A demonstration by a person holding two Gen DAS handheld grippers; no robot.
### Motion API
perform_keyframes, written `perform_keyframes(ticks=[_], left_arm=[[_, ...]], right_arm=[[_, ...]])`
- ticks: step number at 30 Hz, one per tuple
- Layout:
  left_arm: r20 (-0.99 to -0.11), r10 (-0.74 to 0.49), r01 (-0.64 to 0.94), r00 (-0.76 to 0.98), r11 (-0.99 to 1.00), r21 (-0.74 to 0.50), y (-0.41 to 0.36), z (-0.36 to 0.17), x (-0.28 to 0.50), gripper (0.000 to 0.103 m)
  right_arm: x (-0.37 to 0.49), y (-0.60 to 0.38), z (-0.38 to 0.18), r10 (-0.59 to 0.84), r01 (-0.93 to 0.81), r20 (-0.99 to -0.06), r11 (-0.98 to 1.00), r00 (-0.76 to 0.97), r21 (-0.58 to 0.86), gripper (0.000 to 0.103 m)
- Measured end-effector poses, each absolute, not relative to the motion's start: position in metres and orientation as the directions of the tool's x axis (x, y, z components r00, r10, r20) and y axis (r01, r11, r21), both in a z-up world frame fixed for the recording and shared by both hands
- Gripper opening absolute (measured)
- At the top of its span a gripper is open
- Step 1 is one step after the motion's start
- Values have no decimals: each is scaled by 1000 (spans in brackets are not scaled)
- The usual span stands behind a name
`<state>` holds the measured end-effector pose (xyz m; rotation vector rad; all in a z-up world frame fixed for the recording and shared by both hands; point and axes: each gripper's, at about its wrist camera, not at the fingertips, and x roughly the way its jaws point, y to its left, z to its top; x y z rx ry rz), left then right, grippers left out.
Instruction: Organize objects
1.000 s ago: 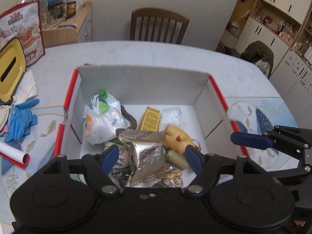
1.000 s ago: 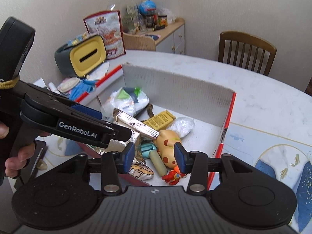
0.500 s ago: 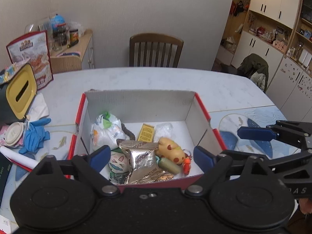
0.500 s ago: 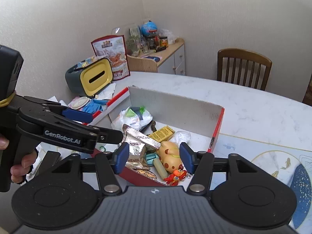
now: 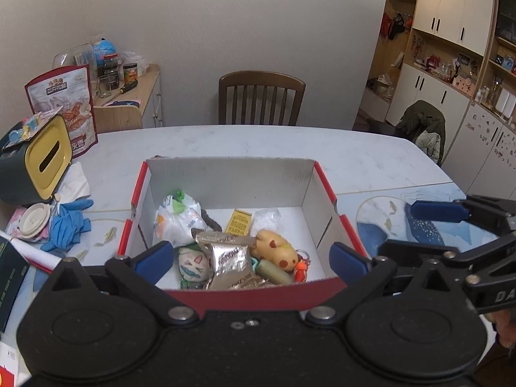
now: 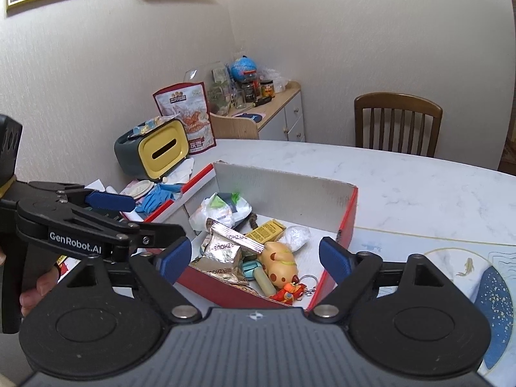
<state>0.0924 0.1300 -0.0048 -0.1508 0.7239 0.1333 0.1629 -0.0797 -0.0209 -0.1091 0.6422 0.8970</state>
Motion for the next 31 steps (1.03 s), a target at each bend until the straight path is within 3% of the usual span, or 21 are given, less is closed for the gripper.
perform_keyframes(ticks=[3,31], left_arm=[[-674,81,-182,734,980,-80,126,-9,89,103],[-669,98,-194,737,978,-70,87,-16,86,103]], right_arm=[[162,-84,-21,696,-758,-564,628,445,177,95],[167,-127,-32,708,-744,-552,631,440,217,96]])
